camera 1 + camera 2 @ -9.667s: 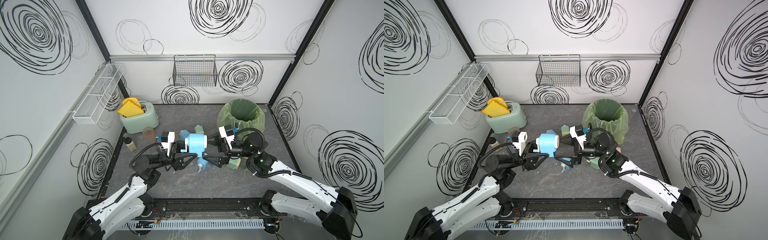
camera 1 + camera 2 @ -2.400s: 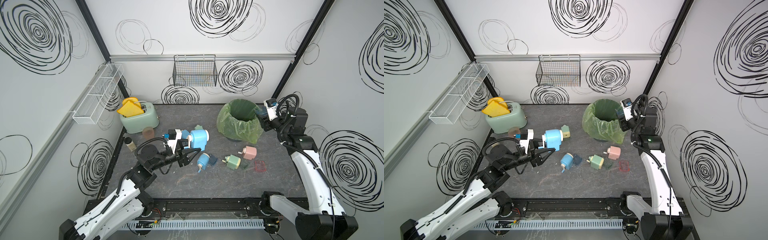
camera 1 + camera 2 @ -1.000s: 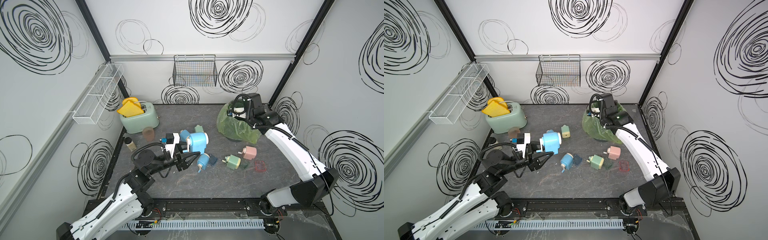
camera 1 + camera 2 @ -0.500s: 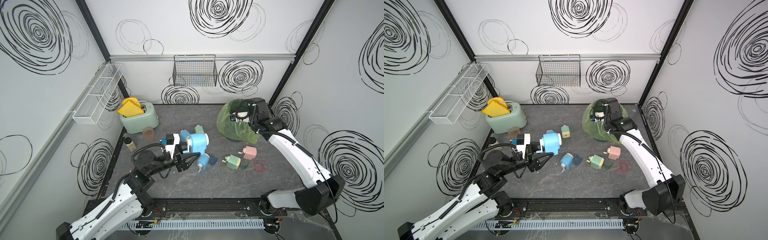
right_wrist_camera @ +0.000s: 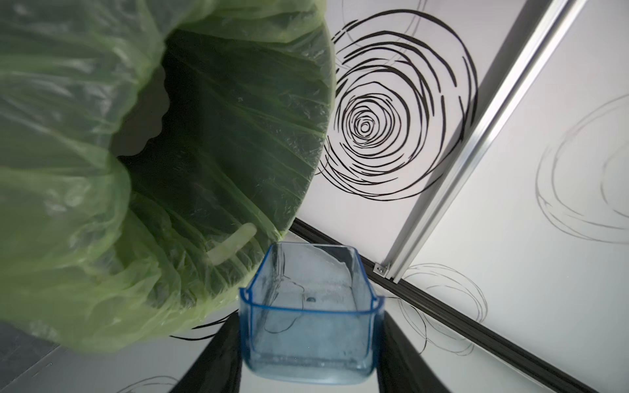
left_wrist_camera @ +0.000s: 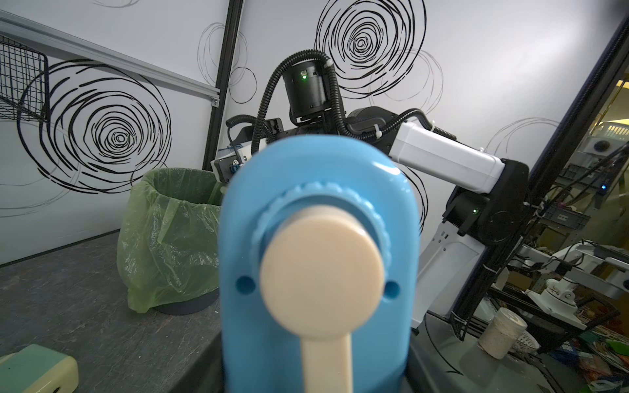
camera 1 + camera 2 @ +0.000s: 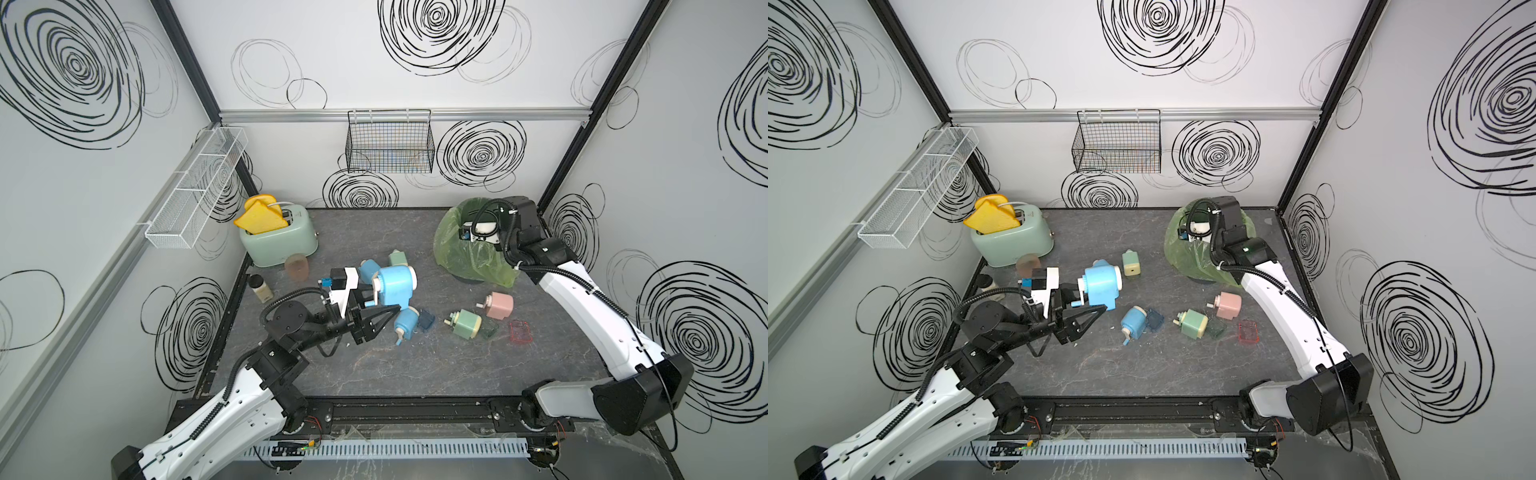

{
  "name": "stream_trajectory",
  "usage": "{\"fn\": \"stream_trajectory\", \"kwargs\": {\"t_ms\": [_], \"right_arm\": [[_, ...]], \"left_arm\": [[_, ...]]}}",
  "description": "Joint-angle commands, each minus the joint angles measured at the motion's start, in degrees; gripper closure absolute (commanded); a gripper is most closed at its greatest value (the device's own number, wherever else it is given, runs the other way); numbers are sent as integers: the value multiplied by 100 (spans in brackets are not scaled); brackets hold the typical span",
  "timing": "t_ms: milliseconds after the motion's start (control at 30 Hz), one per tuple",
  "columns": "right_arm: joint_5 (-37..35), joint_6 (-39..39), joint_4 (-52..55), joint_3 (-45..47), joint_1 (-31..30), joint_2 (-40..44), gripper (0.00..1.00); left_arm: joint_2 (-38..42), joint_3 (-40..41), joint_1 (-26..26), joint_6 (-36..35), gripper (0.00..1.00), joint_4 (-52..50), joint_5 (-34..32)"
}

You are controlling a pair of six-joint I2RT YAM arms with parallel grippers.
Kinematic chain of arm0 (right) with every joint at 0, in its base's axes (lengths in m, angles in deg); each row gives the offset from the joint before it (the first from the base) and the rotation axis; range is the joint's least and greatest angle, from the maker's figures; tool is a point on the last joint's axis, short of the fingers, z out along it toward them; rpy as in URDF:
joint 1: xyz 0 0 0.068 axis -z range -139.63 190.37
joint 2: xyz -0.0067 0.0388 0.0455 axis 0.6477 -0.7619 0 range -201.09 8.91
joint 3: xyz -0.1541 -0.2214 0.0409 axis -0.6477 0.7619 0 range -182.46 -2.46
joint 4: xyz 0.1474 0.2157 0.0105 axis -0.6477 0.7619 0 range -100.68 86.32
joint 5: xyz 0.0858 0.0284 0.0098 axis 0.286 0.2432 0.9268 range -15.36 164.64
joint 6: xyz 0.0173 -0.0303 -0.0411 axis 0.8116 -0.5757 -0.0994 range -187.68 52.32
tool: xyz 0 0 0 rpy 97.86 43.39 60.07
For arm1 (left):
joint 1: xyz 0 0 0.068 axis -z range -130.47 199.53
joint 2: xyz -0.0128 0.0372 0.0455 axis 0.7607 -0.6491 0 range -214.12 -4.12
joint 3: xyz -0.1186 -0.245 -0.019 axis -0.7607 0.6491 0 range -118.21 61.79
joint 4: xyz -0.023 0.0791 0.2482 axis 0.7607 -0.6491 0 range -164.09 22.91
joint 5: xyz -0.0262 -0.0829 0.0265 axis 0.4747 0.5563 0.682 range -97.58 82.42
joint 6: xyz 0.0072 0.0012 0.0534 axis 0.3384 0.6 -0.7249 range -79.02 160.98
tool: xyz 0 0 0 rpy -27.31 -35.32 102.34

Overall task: Take out the pencil sharpener tray and clean the shavings
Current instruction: Pour the shavings into the trash bin, then place the container at the center of the board.

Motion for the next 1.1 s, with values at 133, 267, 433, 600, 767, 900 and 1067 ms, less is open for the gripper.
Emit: {"fn": "stream_trajectory", "kwargs": {"t_ms": [133,267,433,600,767,900,1067], "right_arm": [[1899,2243,259,-200,424,378,97],[2656,3076,111,168,809,659,97],[3280,4323,-89,416,1263,825,95],[4763,5182,-946,1233,1669,1473,95],[6544,6164,-1774,2105,2018,2289,95],[7658,6983,-2195,2585,2046,2779,95],[8485,7778,-2594,2876,2031,3190,96]], "left_arm": [[-68,-106,-75,-40,75,408,72],[-258,-246,-126,-49,75,419,151],[-554,-297,-176,191,74,897,295],[-867,-327,-276,690,74,1770,632],[-1124,-435,-391,1112,74,2817,1333],[-1262,-592,-504,1190,74,3166,1769],[-1582,-754,-621,1497,75,3564,2112]]}}
